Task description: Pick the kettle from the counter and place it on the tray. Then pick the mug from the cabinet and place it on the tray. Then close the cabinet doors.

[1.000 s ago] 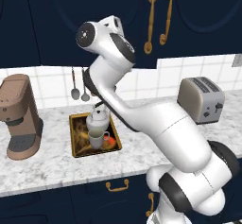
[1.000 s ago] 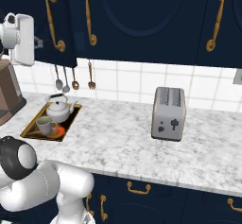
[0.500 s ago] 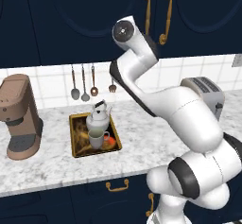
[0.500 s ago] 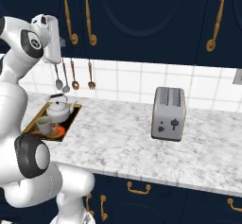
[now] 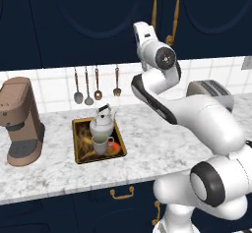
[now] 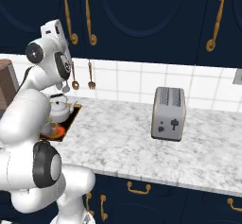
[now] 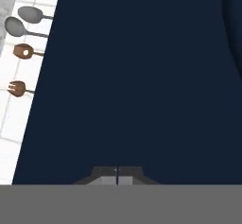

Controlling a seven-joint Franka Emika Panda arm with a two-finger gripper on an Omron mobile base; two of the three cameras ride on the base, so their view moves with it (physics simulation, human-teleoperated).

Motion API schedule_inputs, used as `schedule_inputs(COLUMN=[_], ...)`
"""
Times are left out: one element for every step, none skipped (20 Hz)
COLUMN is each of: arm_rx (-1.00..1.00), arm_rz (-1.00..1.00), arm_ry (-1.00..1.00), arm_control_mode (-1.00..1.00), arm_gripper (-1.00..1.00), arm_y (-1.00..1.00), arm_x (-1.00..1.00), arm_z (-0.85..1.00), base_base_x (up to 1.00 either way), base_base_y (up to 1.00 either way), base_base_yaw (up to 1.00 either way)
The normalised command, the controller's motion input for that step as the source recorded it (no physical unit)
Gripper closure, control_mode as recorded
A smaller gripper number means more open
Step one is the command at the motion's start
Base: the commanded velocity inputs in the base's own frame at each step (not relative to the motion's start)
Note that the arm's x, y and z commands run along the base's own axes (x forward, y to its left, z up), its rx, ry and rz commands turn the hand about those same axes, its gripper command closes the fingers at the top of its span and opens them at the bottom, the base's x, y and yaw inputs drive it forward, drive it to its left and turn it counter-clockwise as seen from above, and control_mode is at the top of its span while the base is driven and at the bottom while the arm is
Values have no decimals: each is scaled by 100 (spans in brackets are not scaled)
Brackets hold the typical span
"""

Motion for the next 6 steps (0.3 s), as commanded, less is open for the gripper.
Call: schedule_inputs(arm_rx=[9, 7, 6, 5, 6, 5], arm_rz=[19, 12, 5, 0, 0, 0], arm_ry=[0, 0, 0, 7, 10, 15], arm_control_mode=[-100, -100, -100, -100, -100, -100], arm_gripper=[100, 100, 100, 100, 100, 100], arm_y=[0, 0, 0, 0, 0, 1], arm_x=[83, 71, 59, 44, 36, 30], arm_z=[-1, 0, 0, 0, 0, 1], base_base_x=[0, 0, 0, 0, 0, 0], base_base_y=[0, 0, 0, 0, 0, 0], base_base_yaw=[0, 0, 0, 0, 0, 0])
